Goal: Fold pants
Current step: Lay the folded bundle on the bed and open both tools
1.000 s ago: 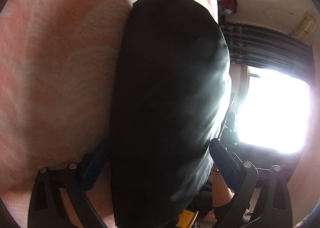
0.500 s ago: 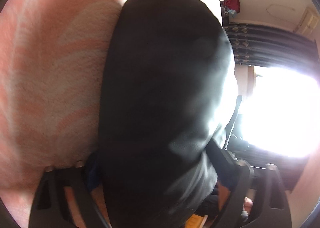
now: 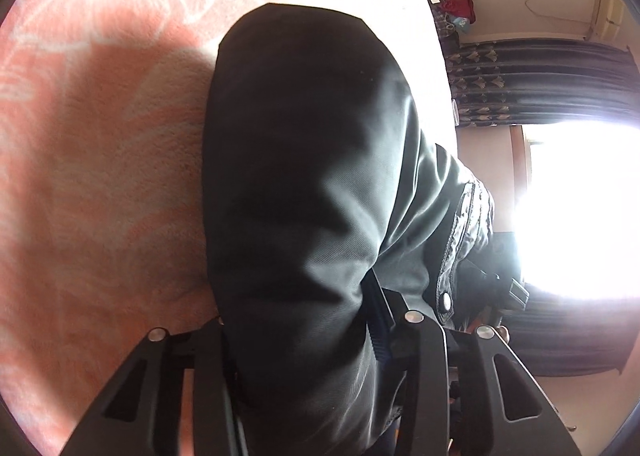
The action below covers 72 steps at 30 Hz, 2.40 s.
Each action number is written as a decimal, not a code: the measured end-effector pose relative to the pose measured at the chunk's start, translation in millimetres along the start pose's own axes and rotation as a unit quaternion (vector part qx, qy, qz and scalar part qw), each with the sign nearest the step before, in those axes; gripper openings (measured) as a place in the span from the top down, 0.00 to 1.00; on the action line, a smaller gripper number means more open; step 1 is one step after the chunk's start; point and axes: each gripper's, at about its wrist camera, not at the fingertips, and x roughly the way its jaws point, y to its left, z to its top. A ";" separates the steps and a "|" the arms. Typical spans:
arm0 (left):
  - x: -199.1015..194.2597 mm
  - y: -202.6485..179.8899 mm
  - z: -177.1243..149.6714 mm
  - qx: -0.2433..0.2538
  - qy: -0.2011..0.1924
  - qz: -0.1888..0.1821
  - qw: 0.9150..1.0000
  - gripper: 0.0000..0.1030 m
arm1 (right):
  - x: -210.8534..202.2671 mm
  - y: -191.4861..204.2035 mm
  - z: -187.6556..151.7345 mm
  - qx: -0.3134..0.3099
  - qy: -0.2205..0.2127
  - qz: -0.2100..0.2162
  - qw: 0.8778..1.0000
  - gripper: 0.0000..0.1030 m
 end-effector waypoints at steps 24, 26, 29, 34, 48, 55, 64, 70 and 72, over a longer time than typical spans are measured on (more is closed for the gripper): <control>-123.8 11.3 10.8 0.027 -0.082 0.033 0.996 0.63 | 42.5 85.6 24.9 -0.089 0.026 0.005 0.996 0.59; -136.6 20.0 24.7 0.024 -0.090 0.036 0.995 0.63 | 57.2 96.2 39.6 -0.095 0.030 0.004 0.995 0.59; -151.9 34.6 45.7 0.021 -0.097 0.039 0.994 0.63 | 76.0 107.3 58.1 -0.101 0.036 0.001 0.994 0.59; -174.1 60.8 89.9 0.016 -0.100 0.051 0.994 0.63 | 108.4 118.1 90.5 -0.109 0.048 -0.011 0.993 0.59; -173.3 144.4 157.1 -0.028 -0.082 0.047 0.995 0.62 | 174.3 68.2 152.3 -0.071 0.076 -0.037 0.994 0.58; -177.0 157.1 149.7 -0.045 -0.091 0.045 0.994 0.41 | 166.6 42.2 143.8 -0.056 0.071 -0.061 0.994 0.27; -239.9 130.3 100.4 -0.032 -0.214 0.144 0.966 0.20 | 81.3 99.1 138.8 -0.138 -0.077 -0.138 0.978 0.23; -221.7 134.3 106.5 -0.067 -0.214 0.187 0.957 0.20 | 128.3 144.7 166.4 -0.140 -0.064 -0.120 0.981 0.23; -211.9 140.3 110.4 -0.079 -0.214 0.186 0.956 0.18 | 144.9 129.2 176.4 -0.118 -0.050 -0.138 0.982 0.24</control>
